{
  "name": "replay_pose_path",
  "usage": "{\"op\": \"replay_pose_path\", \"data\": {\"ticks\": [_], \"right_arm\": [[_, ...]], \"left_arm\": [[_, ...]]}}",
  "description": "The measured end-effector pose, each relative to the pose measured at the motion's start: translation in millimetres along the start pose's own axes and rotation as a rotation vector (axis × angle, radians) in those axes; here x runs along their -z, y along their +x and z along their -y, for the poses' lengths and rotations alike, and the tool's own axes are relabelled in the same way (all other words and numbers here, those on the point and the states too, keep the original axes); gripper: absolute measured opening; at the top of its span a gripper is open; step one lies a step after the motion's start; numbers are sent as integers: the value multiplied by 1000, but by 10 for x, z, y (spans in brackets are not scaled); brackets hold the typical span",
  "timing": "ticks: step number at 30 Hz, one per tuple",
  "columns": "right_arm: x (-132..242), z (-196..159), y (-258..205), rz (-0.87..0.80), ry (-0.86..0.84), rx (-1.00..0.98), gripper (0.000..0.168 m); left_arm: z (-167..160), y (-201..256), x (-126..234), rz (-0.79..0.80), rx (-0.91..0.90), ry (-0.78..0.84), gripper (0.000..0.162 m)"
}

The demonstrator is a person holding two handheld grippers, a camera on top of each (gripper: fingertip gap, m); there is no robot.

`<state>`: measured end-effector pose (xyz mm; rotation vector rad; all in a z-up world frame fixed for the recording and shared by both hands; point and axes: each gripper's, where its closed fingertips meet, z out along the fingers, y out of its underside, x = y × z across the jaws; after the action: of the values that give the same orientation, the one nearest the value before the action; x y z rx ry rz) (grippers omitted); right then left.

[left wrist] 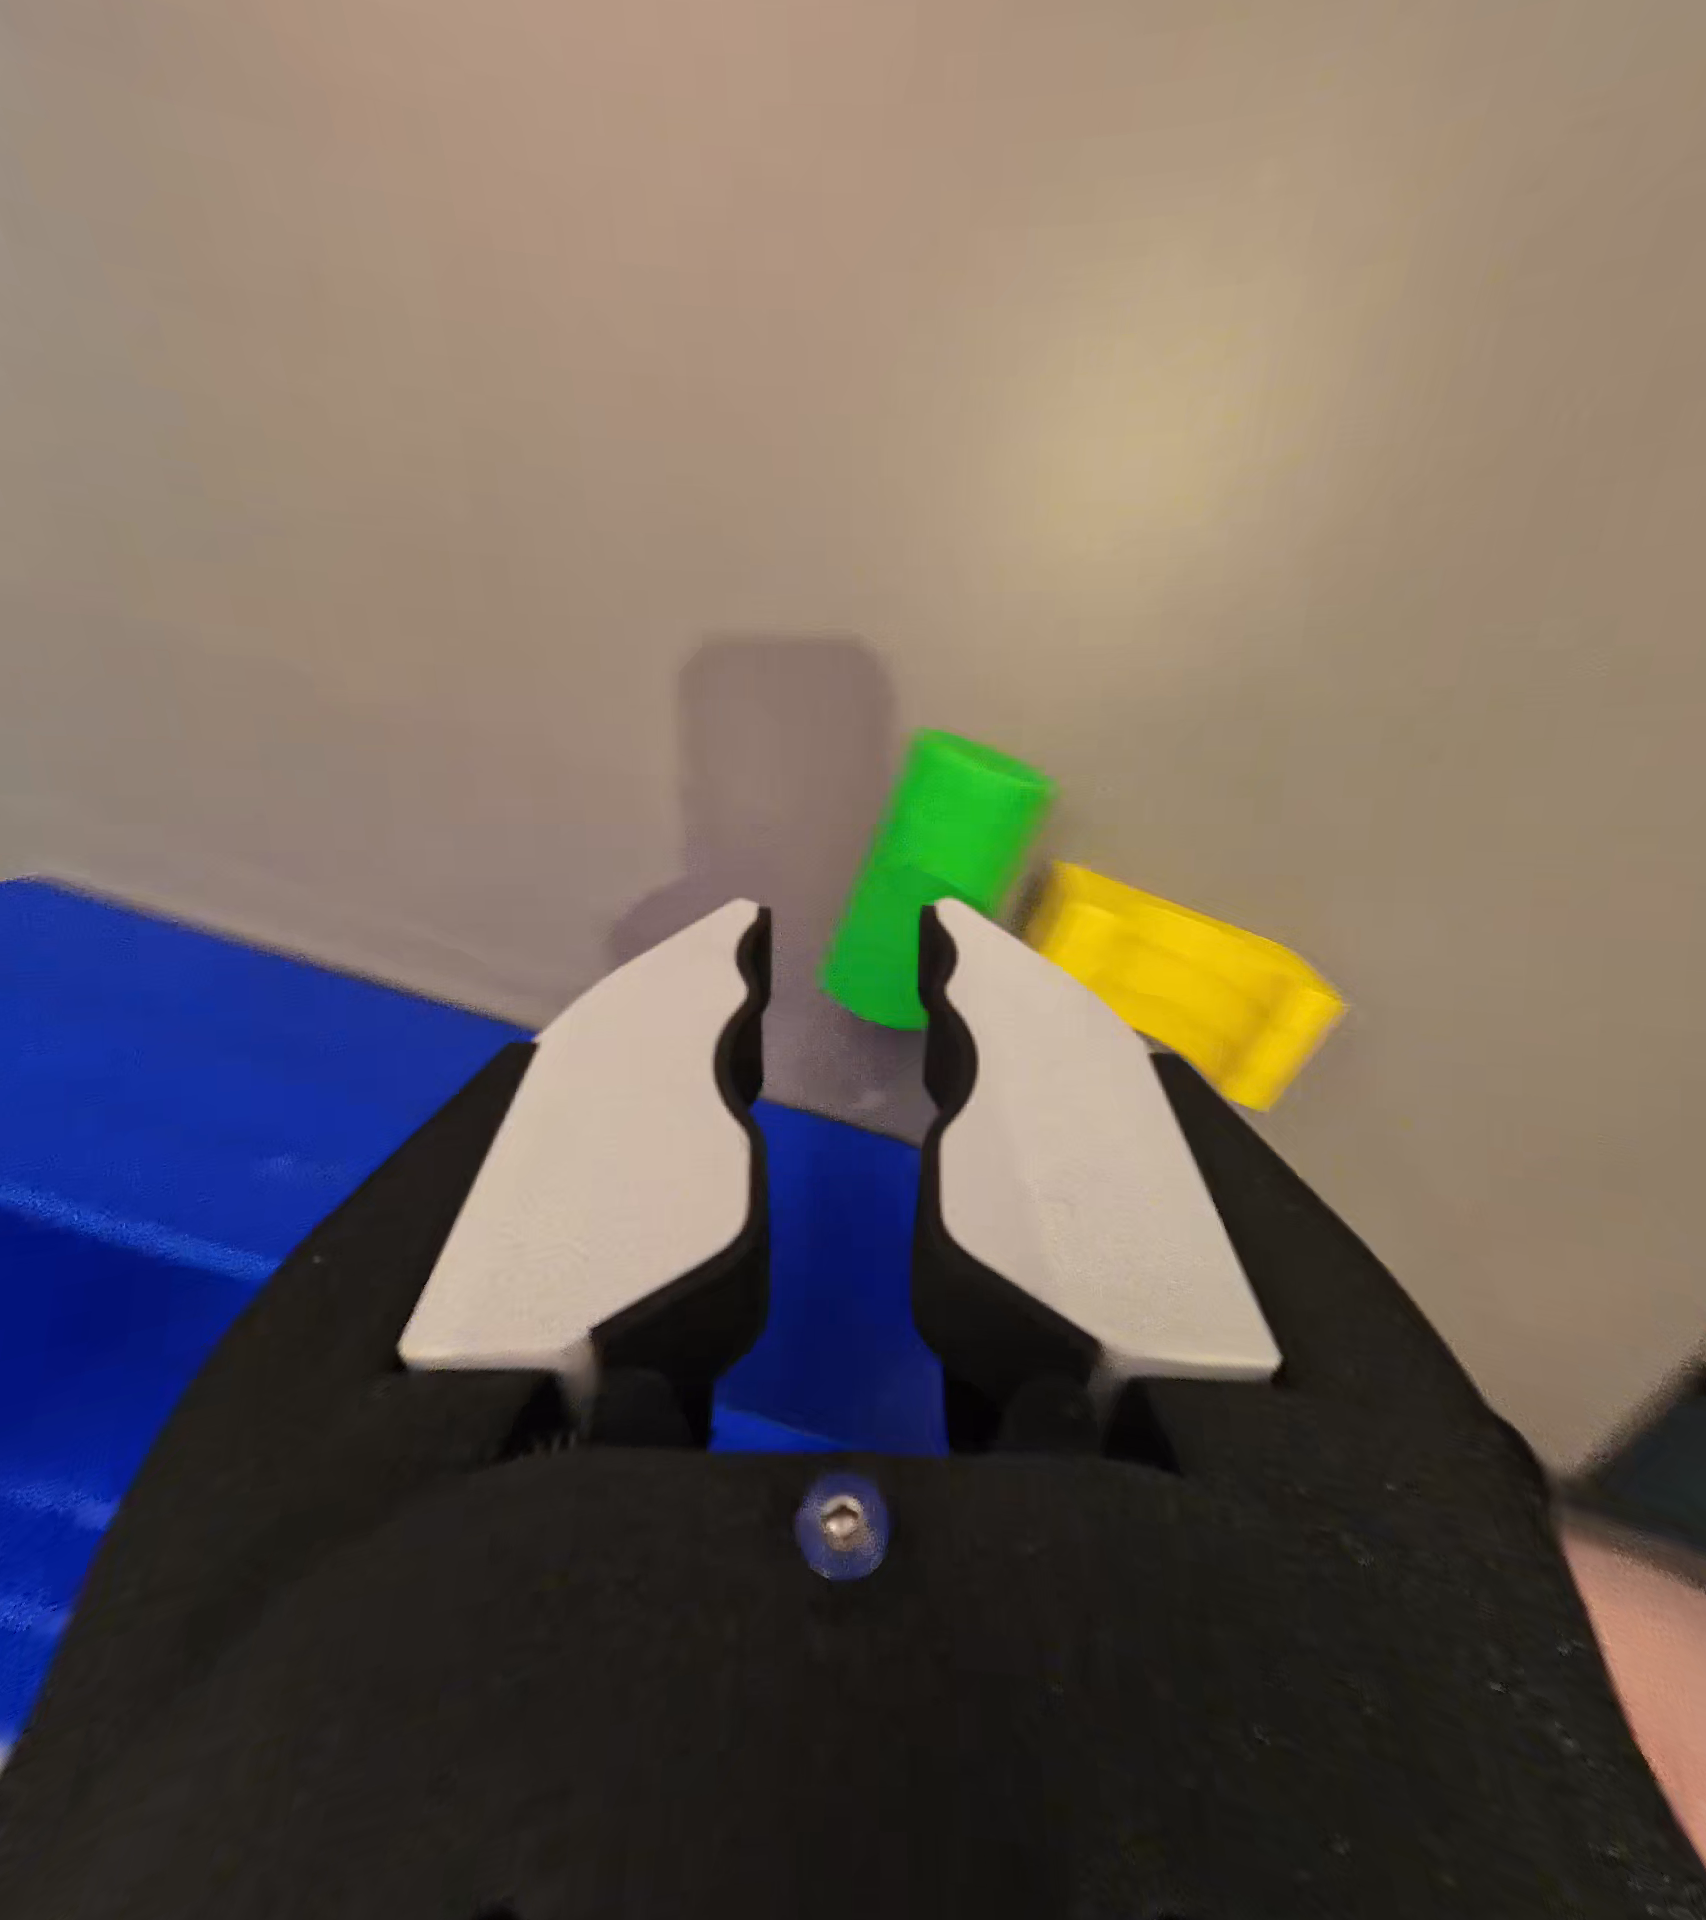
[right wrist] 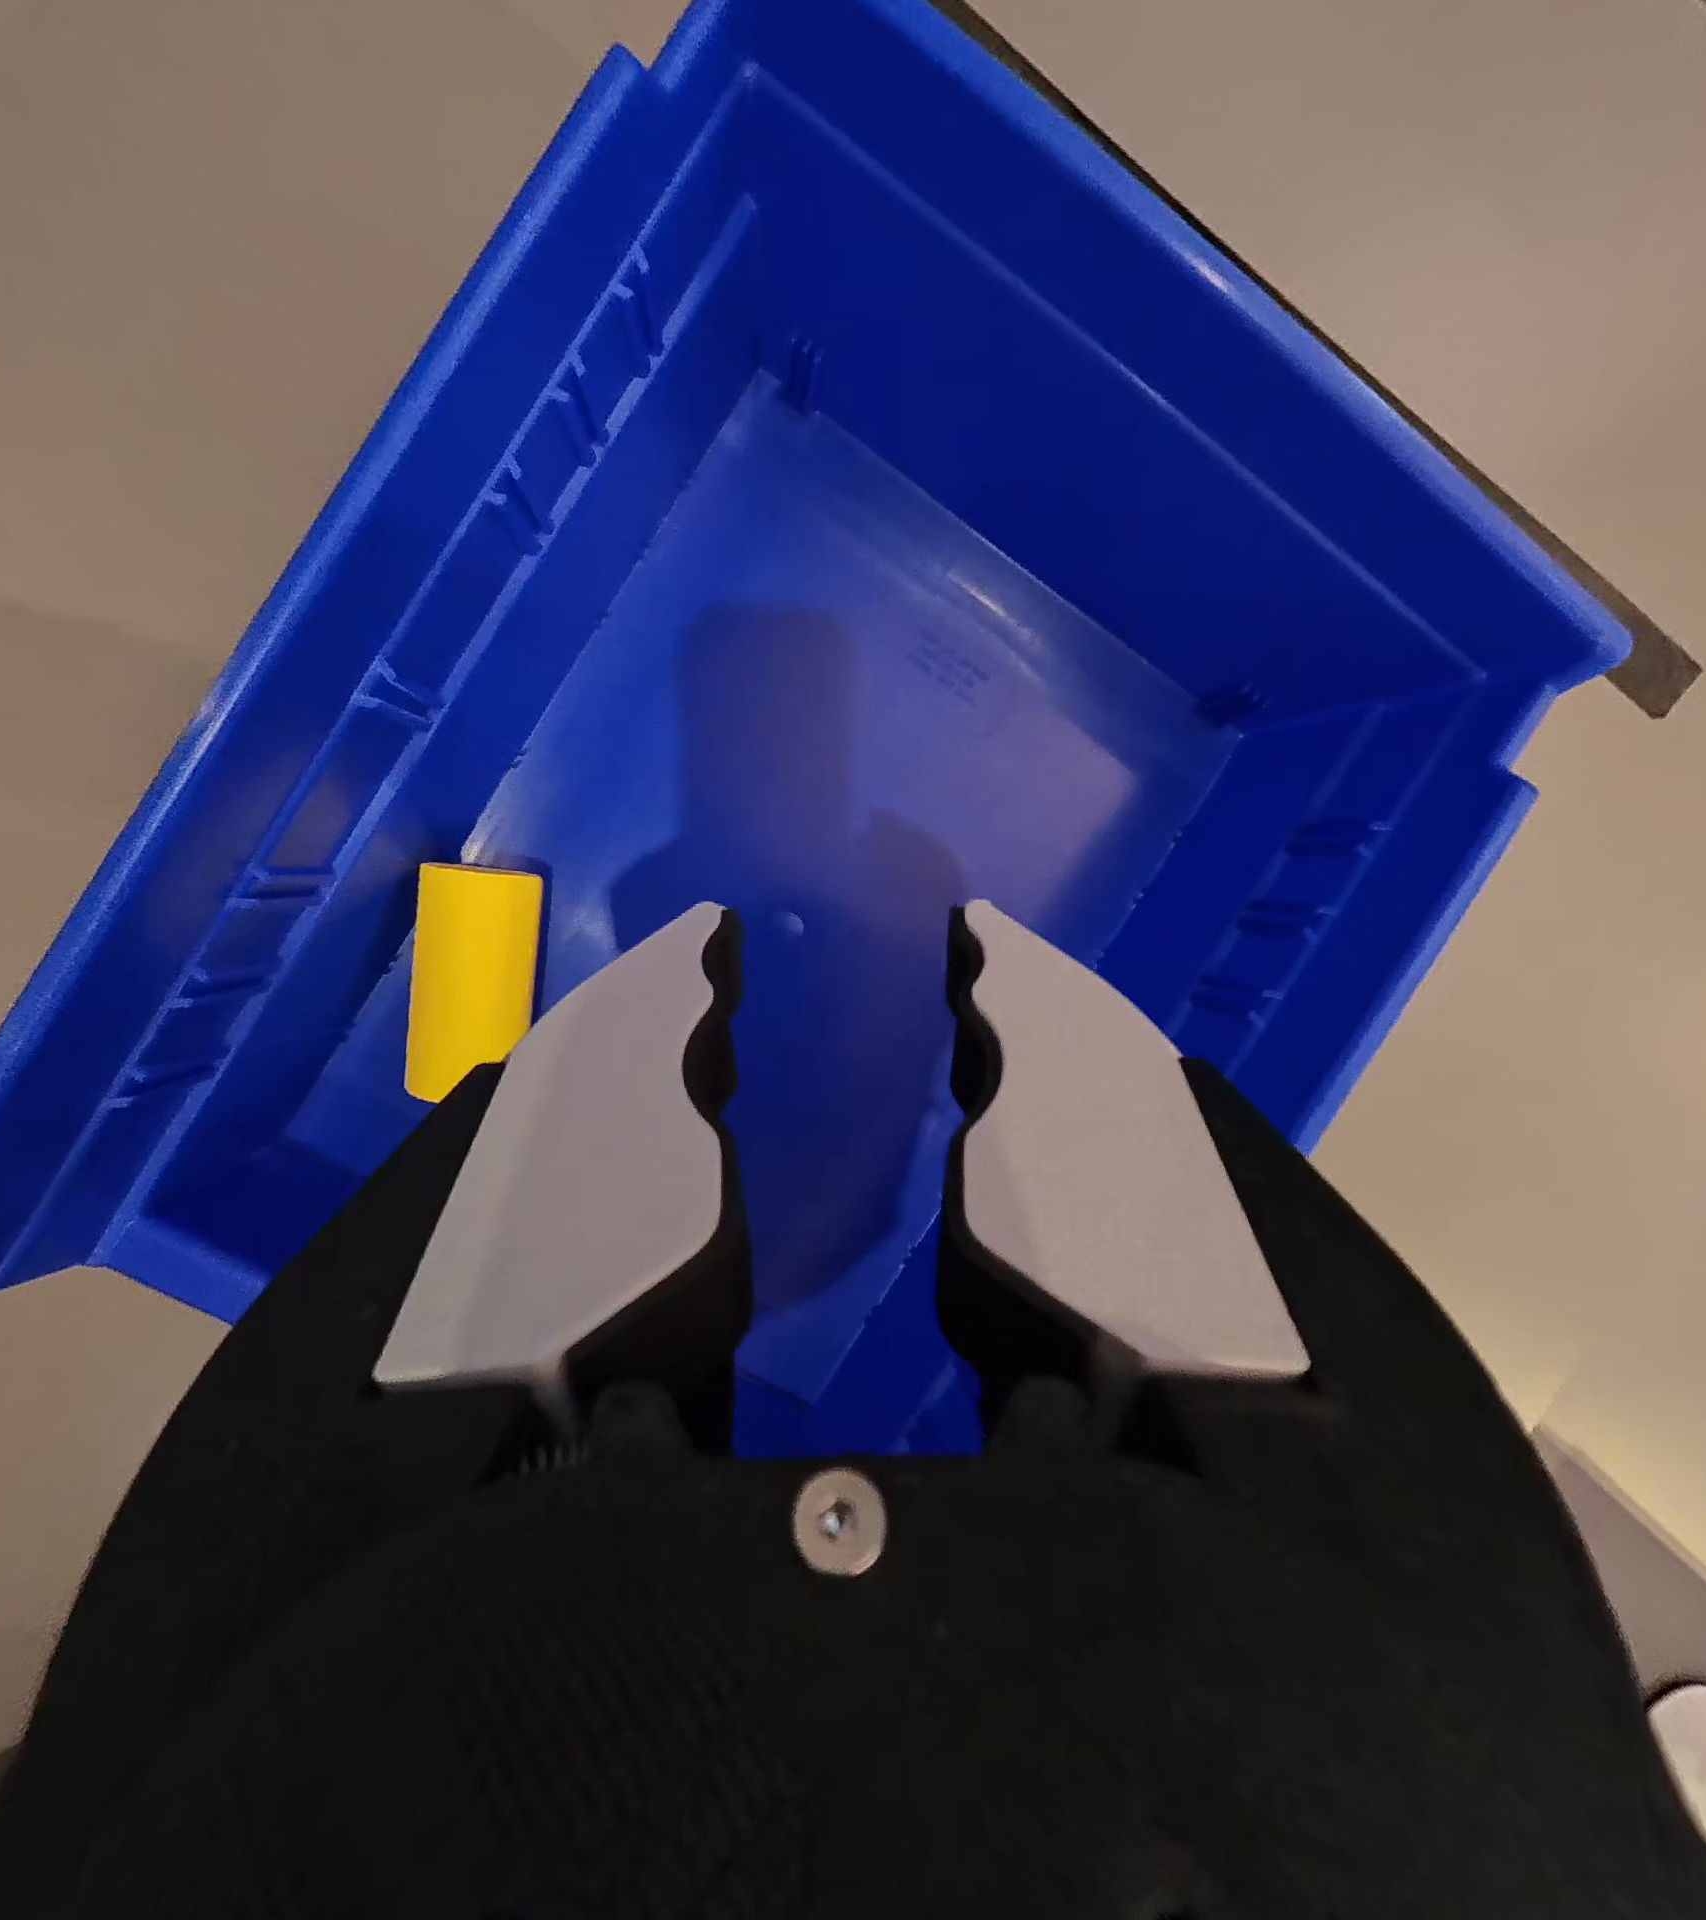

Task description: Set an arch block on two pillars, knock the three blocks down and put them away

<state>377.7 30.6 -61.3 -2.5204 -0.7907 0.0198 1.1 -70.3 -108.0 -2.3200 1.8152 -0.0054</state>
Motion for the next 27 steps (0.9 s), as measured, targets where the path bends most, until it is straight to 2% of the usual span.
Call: {"op": "replay_pose_path", "data": {"ticks": [1, 4, 9, 11, 13, 14, 16, 19, 22, 24, 27], "right_arm": [[-12, -3, -8, 1, -6, 4, 40], [-60, -15, -36, 8, -25, 19, 40], [-55, -16, -49, 13, -24, 27, 40], [-33, -6, -39, 11, -15, 28, 40], [-13, 10, -40, 15, -3, 28, 39], [0, 22, -39, 15, 6, 29, 38], [46, 56, -25, 1, 30, 33, 35], [205, 204, 1, -43, 120, 25, 33], [516, 513, 5, -136, 307, 48, 32], [792, 790, -144, -169, 488, 119, 32], [1169, 1172, -766, -79, 788, 331, 35]], "left_arm": [[-16, 105, 24, -44, -22, 0, 31], [-24, -33, -43, 131, -155, -60, 39], [-34, -10, -310, 109, -190, -149, 48], [-80, 7, -397, 96, -194, -196, 48], [-211, -29, -452, 118, -200, -307, 48], [-248, -38, -464, 131, -214, -340, 37], [-222, -52, -470, 156, -235, -337, 34], [-54, -110, -396, 169, -208, -226, 34], [75, -321, -109, 218, -103, -51, 34], [254, -370, 170, 163, 13, 175, 34], [661, -239, 766, -125, 204, 622, 34]]}}
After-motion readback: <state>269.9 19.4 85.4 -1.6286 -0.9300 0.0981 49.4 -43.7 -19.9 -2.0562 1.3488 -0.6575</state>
